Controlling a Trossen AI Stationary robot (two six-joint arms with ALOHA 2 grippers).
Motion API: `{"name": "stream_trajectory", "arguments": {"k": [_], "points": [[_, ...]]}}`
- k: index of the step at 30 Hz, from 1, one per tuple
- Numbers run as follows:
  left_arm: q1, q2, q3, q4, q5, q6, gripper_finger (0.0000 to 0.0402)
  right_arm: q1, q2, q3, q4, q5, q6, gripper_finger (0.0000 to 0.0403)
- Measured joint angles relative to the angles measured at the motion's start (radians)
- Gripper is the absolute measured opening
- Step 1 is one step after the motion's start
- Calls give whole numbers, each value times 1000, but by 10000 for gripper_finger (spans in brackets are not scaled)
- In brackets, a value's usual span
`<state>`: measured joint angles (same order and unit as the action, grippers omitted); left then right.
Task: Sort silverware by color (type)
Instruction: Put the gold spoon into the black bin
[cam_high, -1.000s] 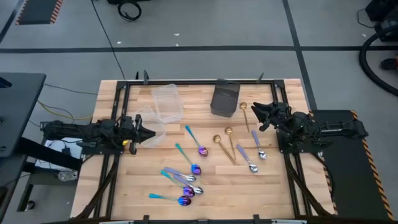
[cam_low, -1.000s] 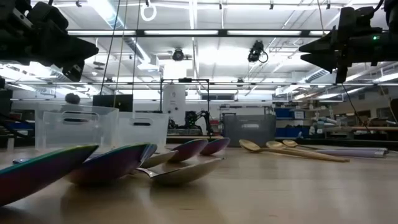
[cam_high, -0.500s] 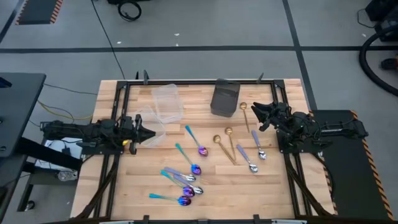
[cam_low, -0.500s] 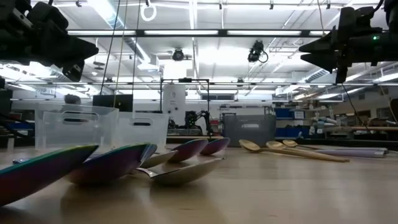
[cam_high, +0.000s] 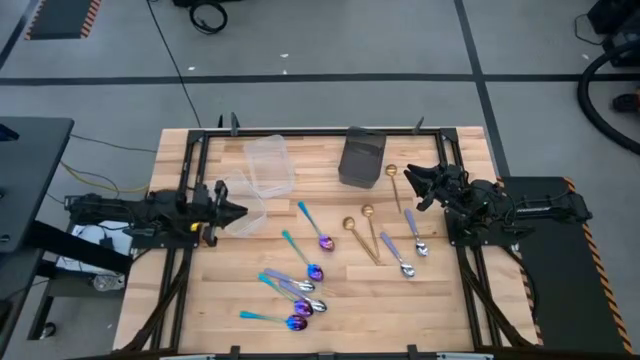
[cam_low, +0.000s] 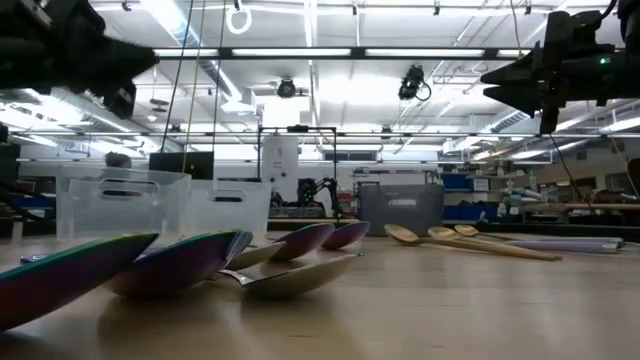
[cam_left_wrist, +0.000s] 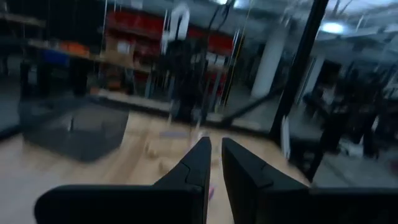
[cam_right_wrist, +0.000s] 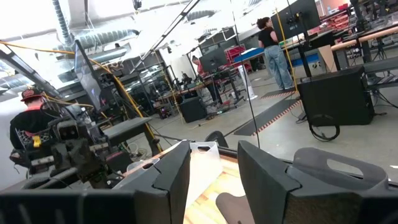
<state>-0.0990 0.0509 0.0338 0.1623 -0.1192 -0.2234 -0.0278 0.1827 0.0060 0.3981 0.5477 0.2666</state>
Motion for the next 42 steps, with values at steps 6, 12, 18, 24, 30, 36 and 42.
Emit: {"name": "stream_trajectory", "arguments": {"k": [6, 12, 18, 24, 30, 36, 42], "points": [[1, 2, -2, 61, -15, 0, 46, 0, 0, 0, 0, 0, 0, 144], [2, 1, -1, 226, -61, 6, 46, -1, 0, 0, 88, 2, -7, 144], [2, 1, -1, 270, -63, 10, 46, -1, 1, 0, 125, -39, -42, 144], [2, 1, -1, 273, -297, 9, 46, -17, 60, 1, 132, -66, 72, 144], [0, 1, -2, 164, -322, -55, 46, -40, 224, 15, 114, -76, 76, 144], [-2, 1, -2, 117, -210, -106, 46, -47, 426, 126, 37, -77, 80, 144], [9, 1, -2, 124, -259, -55, 46, -31, 598, 319, -319, -78, 166, 144]]}}
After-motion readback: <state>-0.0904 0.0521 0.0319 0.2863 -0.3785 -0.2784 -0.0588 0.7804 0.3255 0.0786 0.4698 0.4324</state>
